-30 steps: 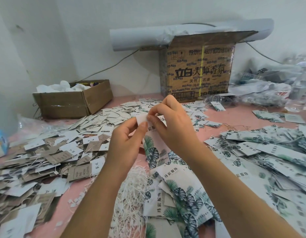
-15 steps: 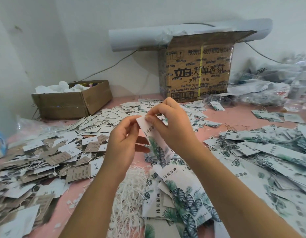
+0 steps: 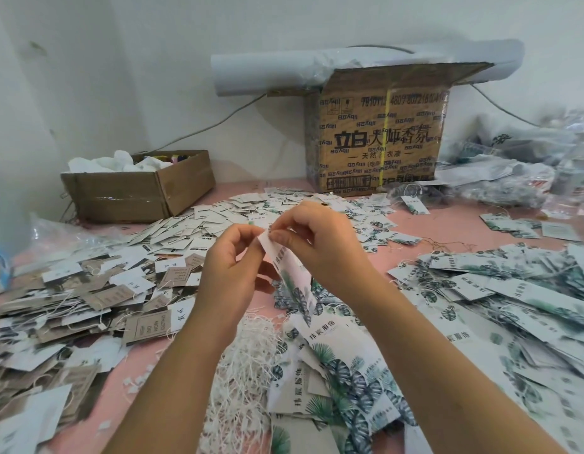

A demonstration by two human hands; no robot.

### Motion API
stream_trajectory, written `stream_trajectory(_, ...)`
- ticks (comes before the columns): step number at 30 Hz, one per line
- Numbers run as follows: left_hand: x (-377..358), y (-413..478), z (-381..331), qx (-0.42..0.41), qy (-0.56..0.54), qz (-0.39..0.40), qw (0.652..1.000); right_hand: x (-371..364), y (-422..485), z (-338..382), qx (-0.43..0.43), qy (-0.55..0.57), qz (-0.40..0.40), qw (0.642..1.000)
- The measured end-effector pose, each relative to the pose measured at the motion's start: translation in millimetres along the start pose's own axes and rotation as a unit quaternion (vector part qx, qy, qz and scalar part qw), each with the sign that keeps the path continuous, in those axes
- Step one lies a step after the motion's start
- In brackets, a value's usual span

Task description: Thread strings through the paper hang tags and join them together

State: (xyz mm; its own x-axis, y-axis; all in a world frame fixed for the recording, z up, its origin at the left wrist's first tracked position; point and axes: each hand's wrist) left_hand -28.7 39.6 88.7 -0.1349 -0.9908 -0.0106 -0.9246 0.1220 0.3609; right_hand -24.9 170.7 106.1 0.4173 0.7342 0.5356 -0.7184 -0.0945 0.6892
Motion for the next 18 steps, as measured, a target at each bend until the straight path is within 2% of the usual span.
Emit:
stream_trajectory(4,1.8,1.8,1.4,0.028,-0.025,-0.009,0.999,1.8,1.0,-7.1,-0.044,0.023,0.019,0.999)
stream_trajectory(9,7.8,6.6,0.6,0.065,-0.122,-0.052,0.989,11.2,2.3,-25.1,-0.13,0.025,0.047,0.99)
stream_trajectory(13,11.0,9.6,-0.5,0.092,-0.223,-0.083,0.967,21.4,2.3,-37.8,-0.185,0.029,0.037,0.982)
stream_trajectory(18,14.4,11.1,-0.1,0.109,-0.283,-0.099,0.948,29.9,1.6,-48.4,-0.225,0.037,0.011,0.974)
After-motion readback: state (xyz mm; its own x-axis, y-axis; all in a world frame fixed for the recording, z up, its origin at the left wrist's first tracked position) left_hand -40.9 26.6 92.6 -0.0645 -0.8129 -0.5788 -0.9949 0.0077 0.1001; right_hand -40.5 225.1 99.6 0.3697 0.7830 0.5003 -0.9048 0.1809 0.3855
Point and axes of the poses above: each hand's wrist, its own y-axis towards the middle knuckle, its own x-axis out of the back of the hand, z = x × y, and after that the axes turned 1 degree about z, right-handed
